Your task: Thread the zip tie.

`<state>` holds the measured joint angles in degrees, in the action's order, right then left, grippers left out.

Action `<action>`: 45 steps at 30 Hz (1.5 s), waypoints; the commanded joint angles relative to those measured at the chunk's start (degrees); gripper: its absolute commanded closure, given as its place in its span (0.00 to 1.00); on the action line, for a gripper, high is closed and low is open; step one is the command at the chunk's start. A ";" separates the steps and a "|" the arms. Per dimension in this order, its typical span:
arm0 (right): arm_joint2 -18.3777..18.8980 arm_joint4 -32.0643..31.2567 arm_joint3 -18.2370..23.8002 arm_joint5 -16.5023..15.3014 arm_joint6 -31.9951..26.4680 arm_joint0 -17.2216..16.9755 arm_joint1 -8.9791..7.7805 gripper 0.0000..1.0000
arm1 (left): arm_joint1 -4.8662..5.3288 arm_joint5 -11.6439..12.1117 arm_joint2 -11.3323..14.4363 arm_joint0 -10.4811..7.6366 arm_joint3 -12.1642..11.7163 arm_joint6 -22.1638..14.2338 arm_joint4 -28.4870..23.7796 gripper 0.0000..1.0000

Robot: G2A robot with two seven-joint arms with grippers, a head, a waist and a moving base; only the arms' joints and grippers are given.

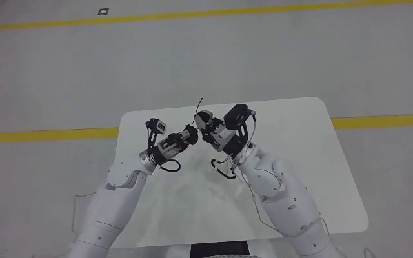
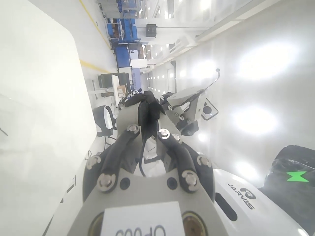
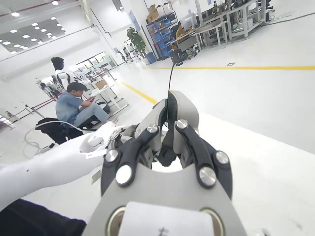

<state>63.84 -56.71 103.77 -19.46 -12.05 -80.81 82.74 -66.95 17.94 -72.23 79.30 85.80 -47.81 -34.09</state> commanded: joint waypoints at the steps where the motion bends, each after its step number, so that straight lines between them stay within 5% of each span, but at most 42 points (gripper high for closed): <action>1: -0.19 -2.13 0.14 -0.02 -0.20 0.17 -0.37 1.00 | 0.19 -0.24 -0.49 0.27 0.35 -0.08 0.35 1.00; 15: -3.89 -9.27 0.65 -0.02 5.69 2.22 -4.76 1.00 | 1.00 -0.56 -1.76 2.08 2.23 -1.64 -0.07 1.00; 23: -3.89 -9.27 0.65 -0.02 5.69 2.22 -4.76 1.00 | 1.01 -0.63 -1.73 2.09 2.19 -1.43 0.27 1.00; 30: -3.89 -9.27 0.65 -0.02 5.69 2.22 -4.76 1.00 | 1.79 1.54 -4.42 3.19 4.25 -2.16 8.81 1.00; 37: -3.89 -9.27 0.65 -0.02 5.69 2.22 -4.76 1.00 | 0.90 1.54 -7.79 5.71 7.12 -0.34 9.85 1.00; 45: -3.89 -9.27 0.65 -0.02 5.69 2.22 -4.76 1.00 | -0.70 1.54 -9.83 6.96 7.68 -0.32 11.30 1.00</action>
<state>59.95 -65.98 104.42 -19.48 -6.36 -78.59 77.98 -67.44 19.48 -81.92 86.18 93.48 -48.12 -23.01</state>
